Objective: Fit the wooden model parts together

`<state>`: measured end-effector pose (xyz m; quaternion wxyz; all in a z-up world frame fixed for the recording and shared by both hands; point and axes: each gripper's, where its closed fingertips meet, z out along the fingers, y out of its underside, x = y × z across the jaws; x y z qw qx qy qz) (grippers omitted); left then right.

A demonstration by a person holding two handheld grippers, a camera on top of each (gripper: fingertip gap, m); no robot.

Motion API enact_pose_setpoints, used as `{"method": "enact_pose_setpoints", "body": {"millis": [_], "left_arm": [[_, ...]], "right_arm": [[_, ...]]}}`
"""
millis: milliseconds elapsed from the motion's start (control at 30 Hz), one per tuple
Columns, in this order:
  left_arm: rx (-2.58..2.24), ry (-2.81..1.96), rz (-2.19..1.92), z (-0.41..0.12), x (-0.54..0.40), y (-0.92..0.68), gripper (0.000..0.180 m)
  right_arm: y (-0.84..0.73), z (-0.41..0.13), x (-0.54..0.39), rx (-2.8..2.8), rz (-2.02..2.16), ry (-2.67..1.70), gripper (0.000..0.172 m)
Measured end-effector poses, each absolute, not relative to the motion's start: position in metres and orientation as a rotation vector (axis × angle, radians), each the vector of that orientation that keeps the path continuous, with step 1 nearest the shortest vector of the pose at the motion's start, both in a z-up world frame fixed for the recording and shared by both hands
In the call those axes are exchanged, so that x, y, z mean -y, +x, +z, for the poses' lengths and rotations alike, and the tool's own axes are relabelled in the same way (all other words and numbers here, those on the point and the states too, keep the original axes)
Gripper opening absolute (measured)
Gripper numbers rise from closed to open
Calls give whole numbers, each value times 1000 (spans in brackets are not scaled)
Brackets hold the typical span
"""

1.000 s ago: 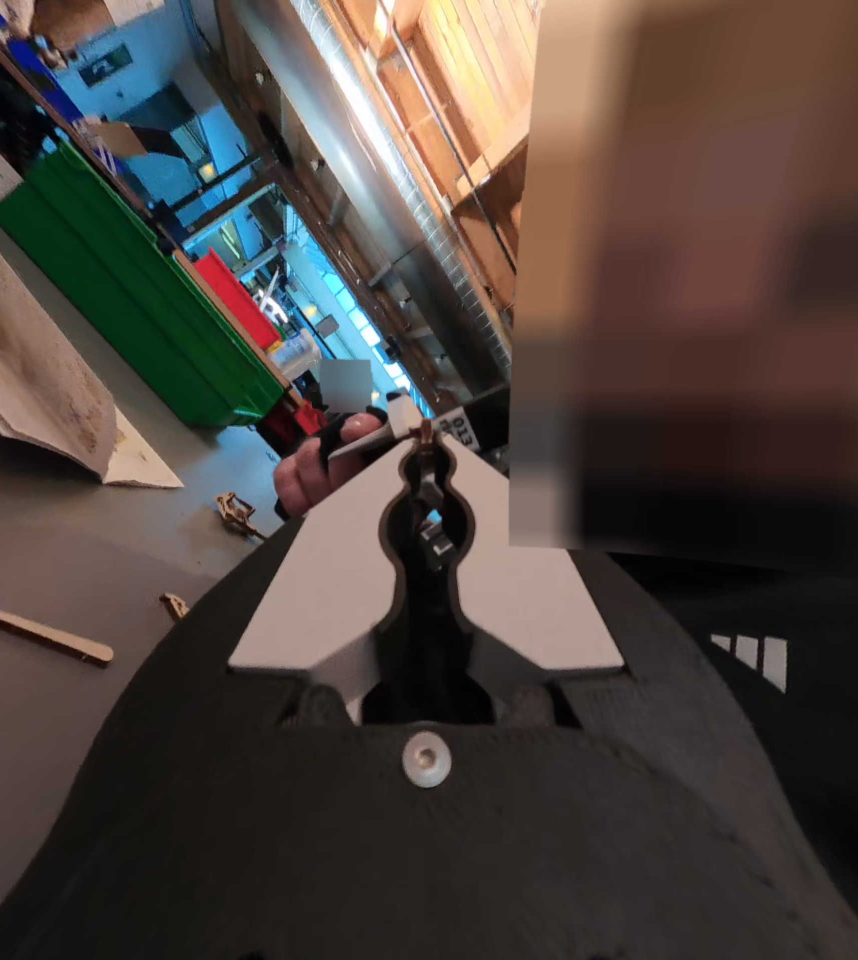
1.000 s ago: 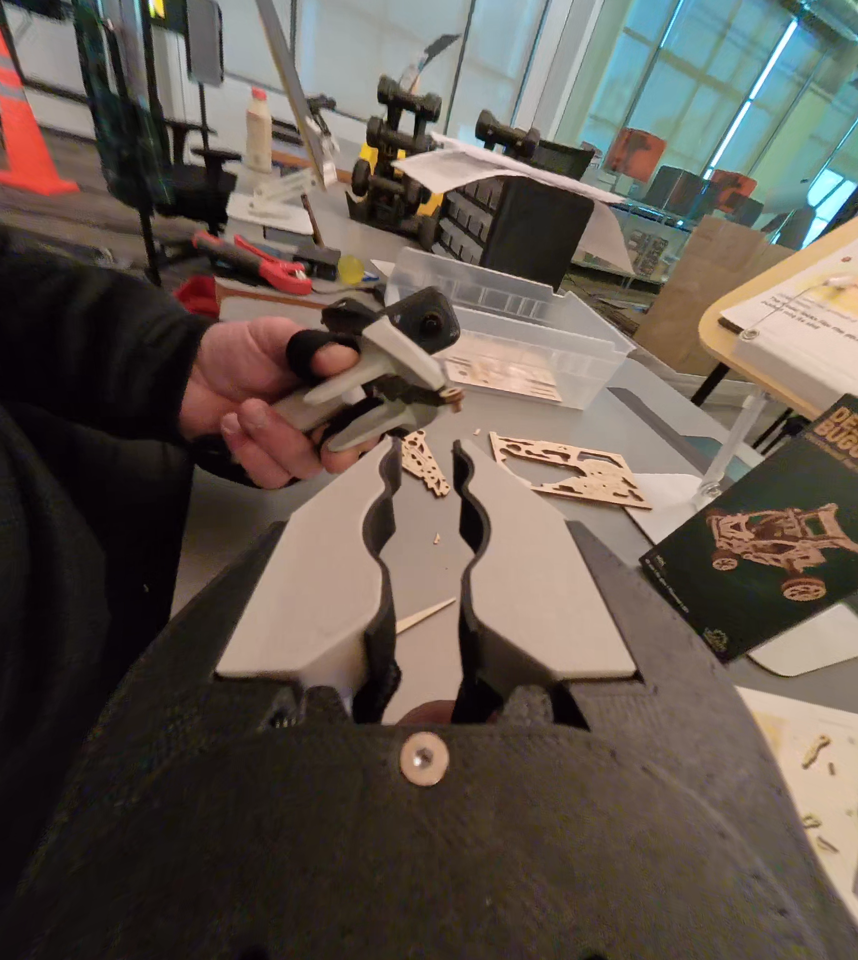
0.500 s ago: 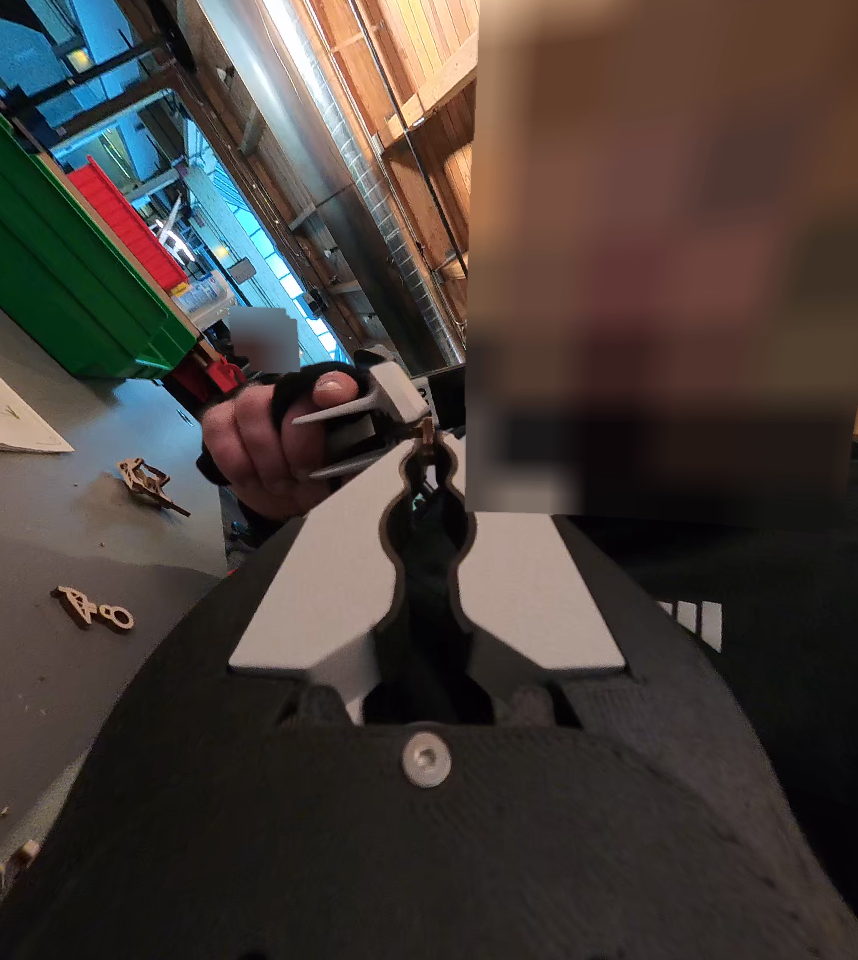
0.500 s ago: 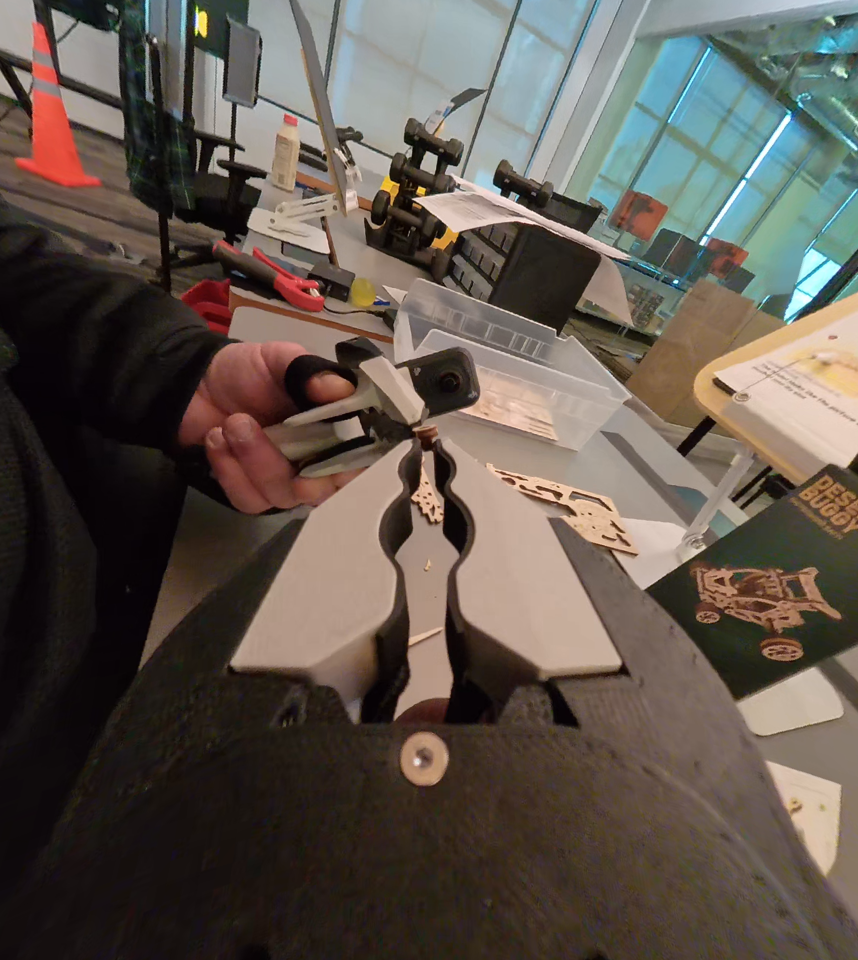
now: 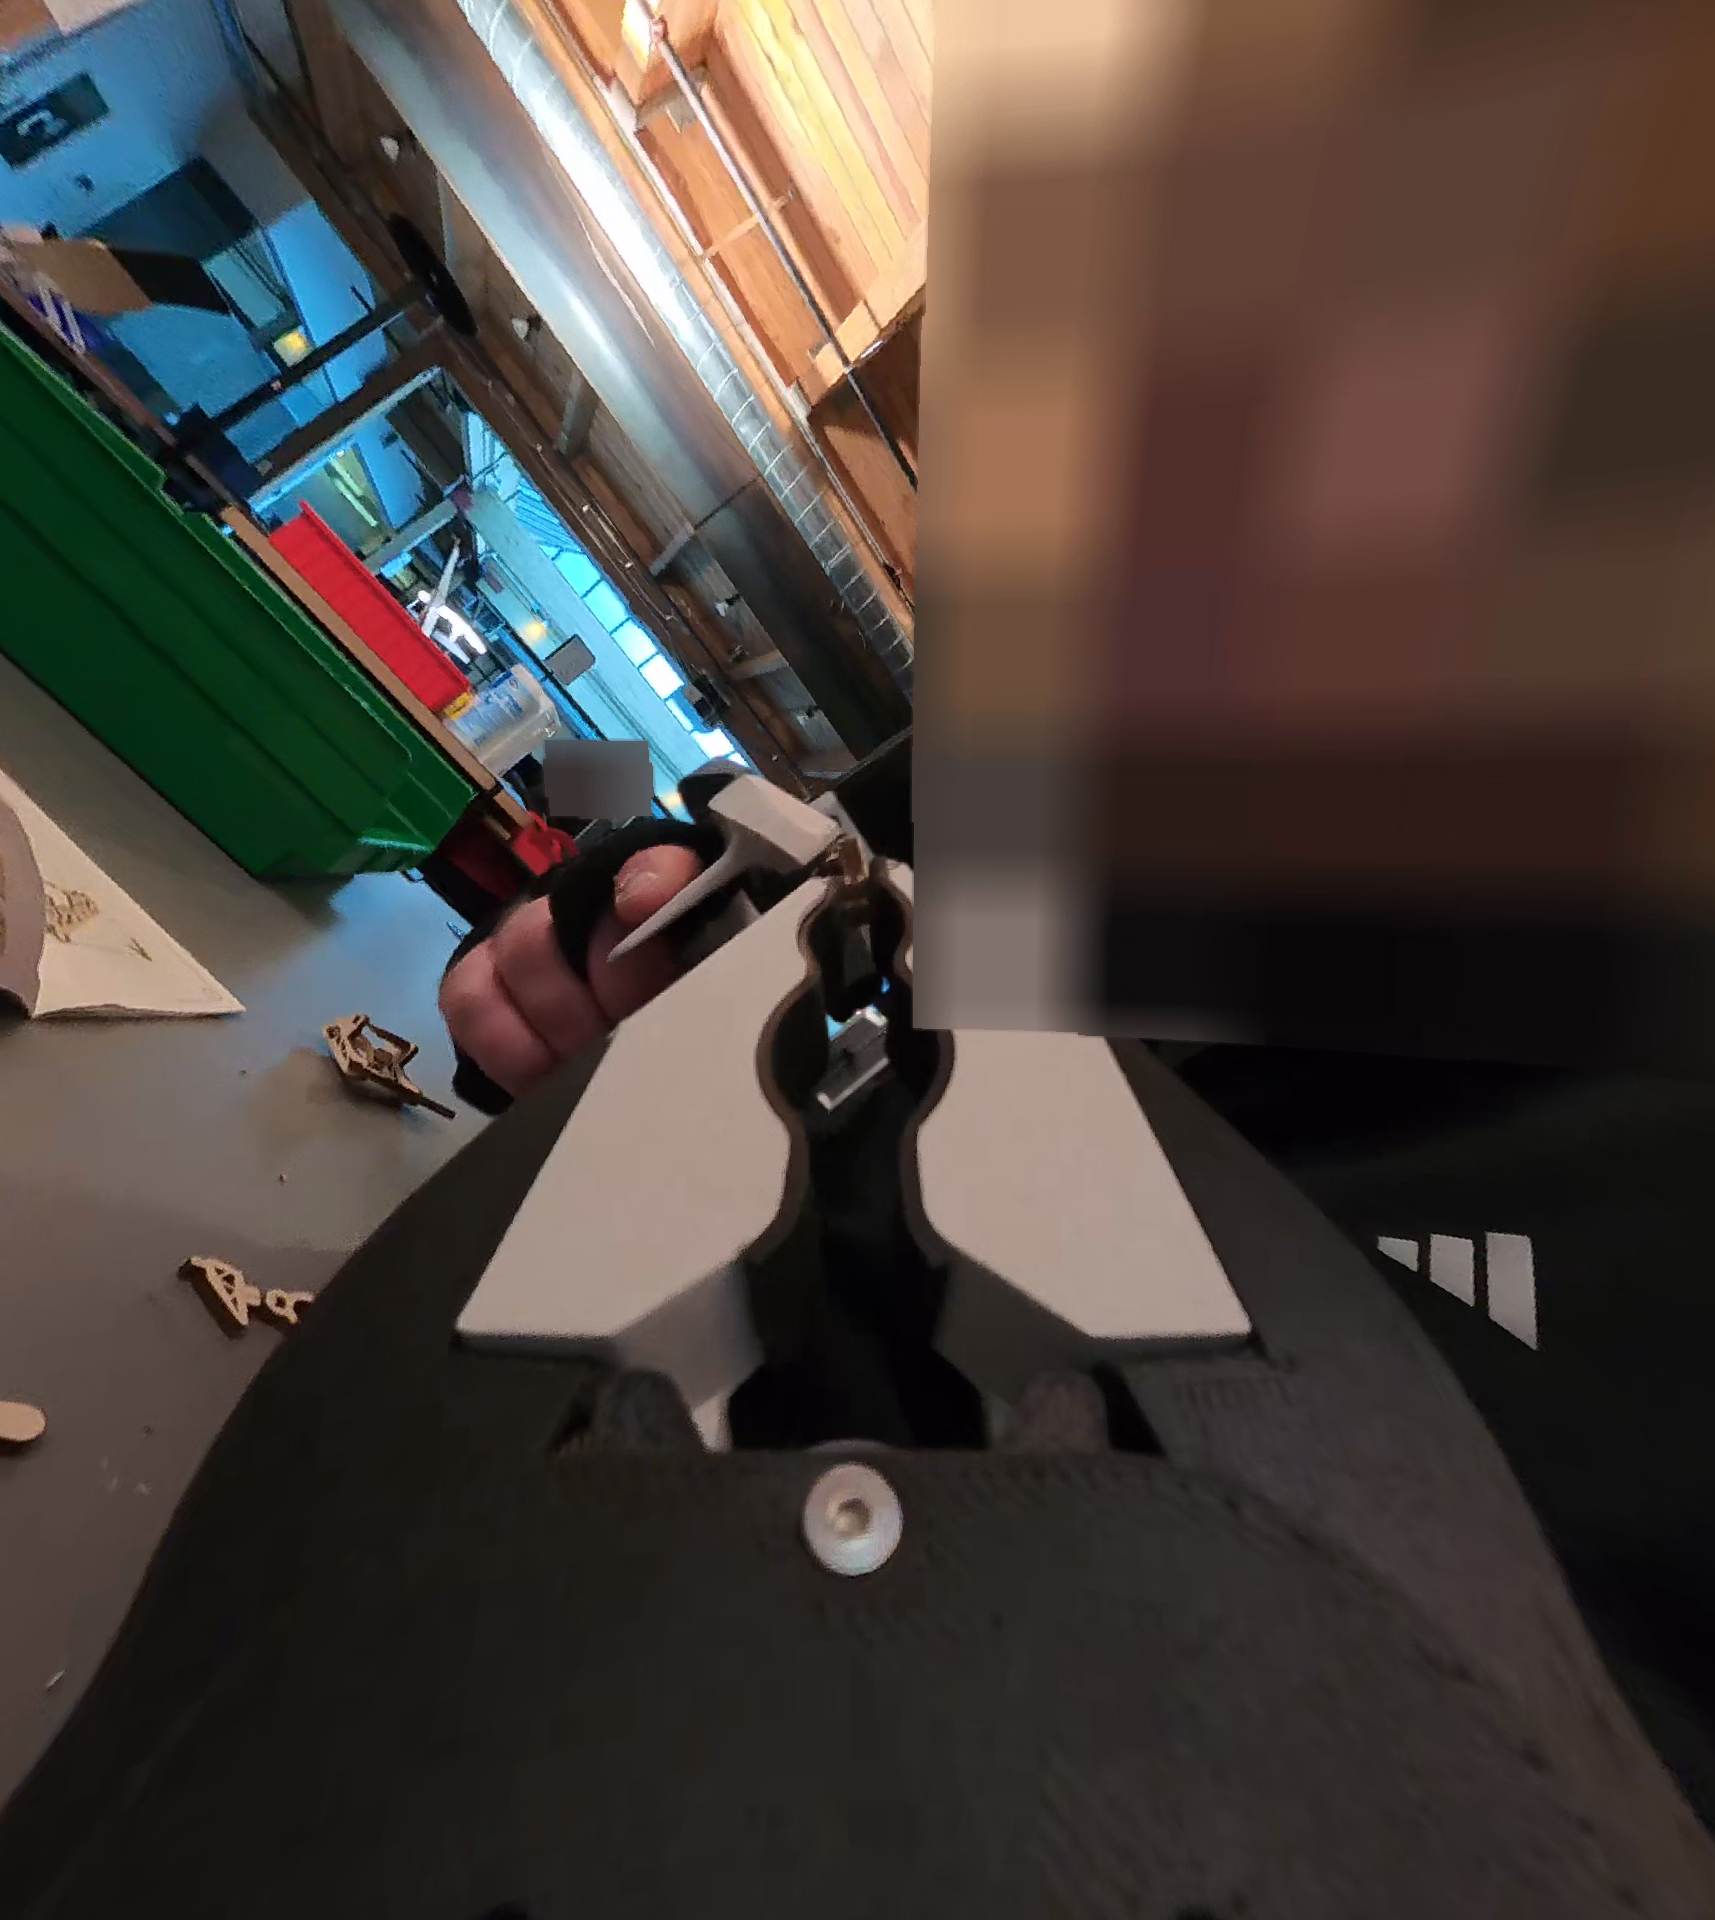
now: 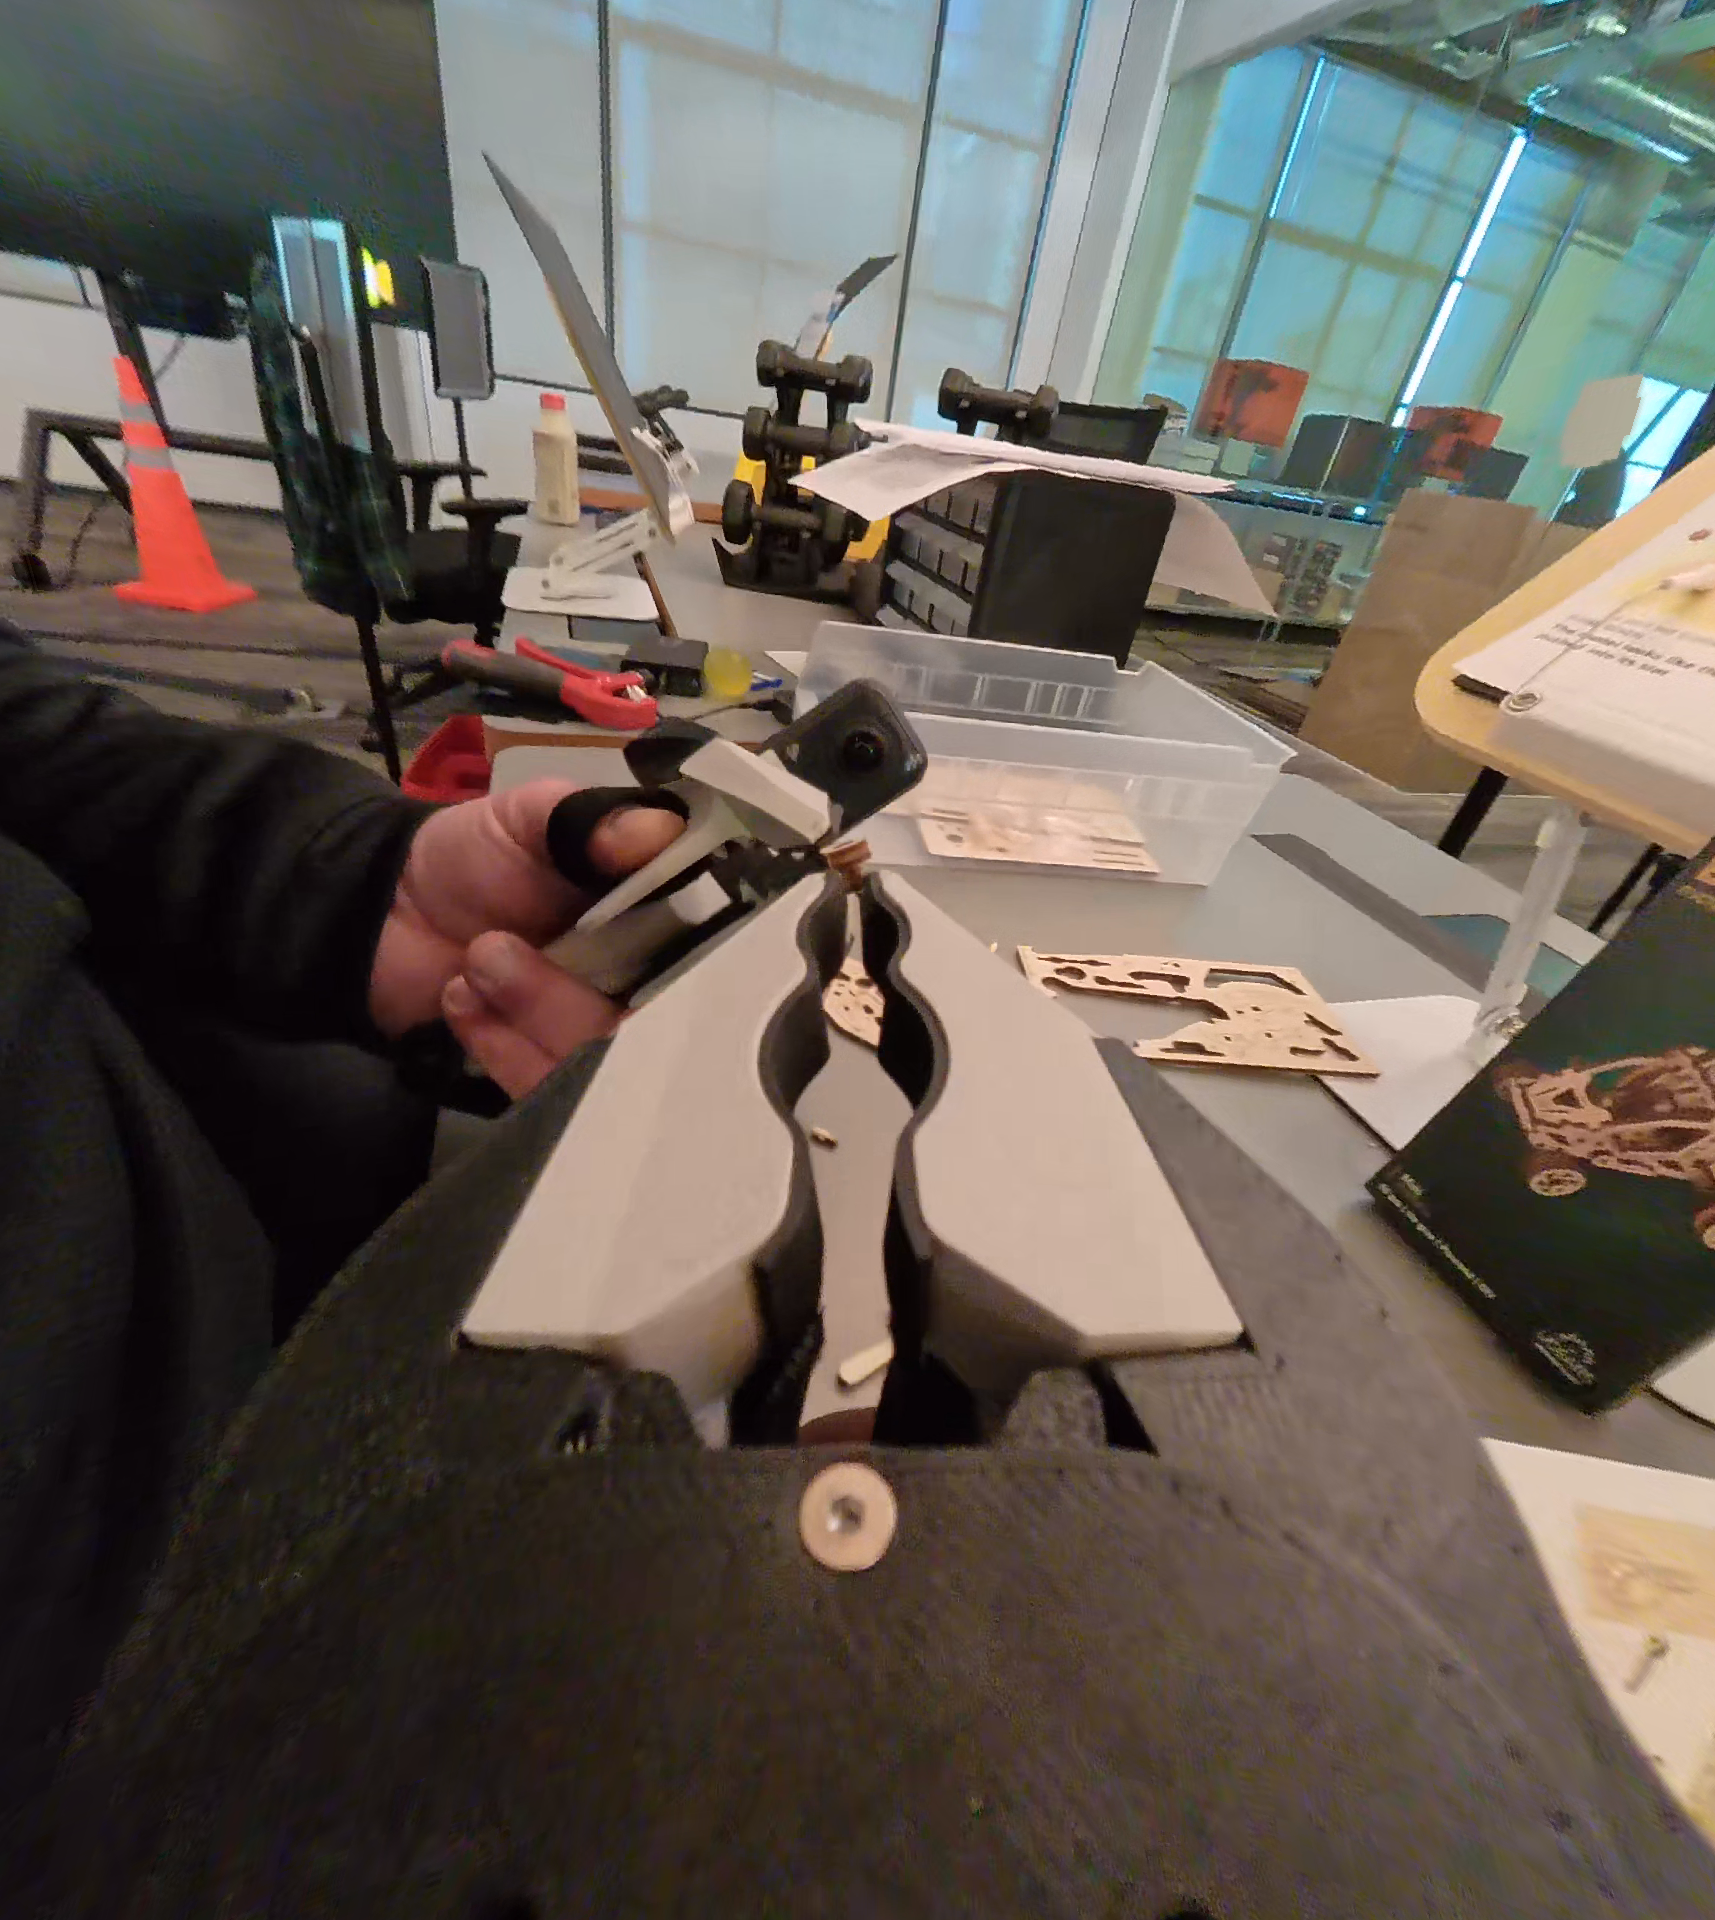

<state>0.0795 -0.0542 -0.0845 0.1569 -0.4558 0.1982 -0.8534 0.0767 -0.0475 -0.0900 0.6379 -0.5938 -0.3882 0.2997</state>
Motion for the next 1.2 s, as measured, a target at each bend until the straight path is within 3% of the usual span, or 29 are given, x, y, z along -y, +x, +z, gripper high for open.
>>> {"method": "enact_pose_setpoints", "body": {"millis": [267, 500, 933, 1200], "left_arm": [[-471, -1335, -2496, -92, 57, 77, 1], [-481, -1249, -2502, -84, 60, 71, 2], [-516, -1252, -2614, -87, 65, 69, 2], [-538, -1313, -2598, -93, 66, 69, 2]], "right_arm": [[75, -99, 50, 1086, 419, -1326, 1], [68, -91, 53, 866, 770, -1344, 1], [65, -90, 59, 1174, 317, -1206, 1], [65, -98, 60, 1180, 477, -1313, 1]]}}
